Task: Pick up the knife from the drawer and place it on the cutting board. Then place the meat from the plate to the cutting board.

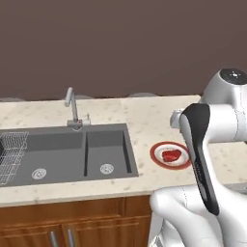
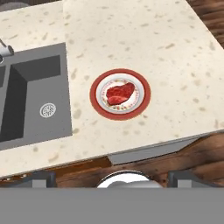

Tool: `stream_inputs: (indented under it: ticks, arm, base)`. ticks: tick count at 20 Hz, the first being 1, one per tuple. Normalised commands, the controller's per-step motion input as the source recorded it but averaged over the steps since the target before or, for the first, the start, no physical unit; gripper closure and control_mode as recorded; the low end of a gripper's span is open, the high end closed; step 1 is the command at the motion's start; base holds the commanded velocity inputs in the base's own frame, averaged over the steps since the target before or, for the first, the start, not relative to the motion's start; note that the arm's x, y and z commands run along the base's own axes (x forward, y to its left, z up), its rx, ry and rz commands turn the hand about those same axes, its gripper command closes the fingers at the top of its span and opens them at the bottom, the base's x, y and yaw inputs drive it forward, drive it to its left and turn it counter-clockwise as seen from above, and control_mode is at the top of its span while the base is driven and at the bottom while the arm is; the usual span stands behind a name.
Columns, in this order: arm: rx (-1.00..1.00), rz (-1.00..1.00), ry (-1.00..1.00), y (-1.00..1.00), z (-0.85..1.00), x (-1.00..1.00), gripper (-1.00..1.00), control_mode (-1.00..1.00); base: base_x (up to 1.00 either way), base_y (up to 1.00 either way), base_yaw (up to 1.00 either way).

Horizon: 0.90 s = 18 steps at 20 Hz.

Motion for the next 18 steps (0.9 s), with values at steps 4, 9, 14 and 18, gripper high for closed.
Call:
stream_inputs:
  ticks: [4, 9, 14, 18]
  arm:
    - [0.00, 0.00, 0.00, 0.00, 0.00, 0.00, -1.00, 1.00]
    - [0.00, 0.00, 0.00, 0.00, 0.00, 0.00, -1.00, 1.00]
    - [0.00, 0.00, 0.00, 0.00, 0.00, 0.00, -1.00, 1.00]
    - [0.00, 0.00, 0.00, 0.00, 0.00, 0.00, -1.00, 1.00]
  base:
    - [0.28, -0.63, -0.11]
    - [0.23, -0.35, -0.16]
    - [0.49, 0.00, -0.15]
    - [0.74, 0.19, -0.08]
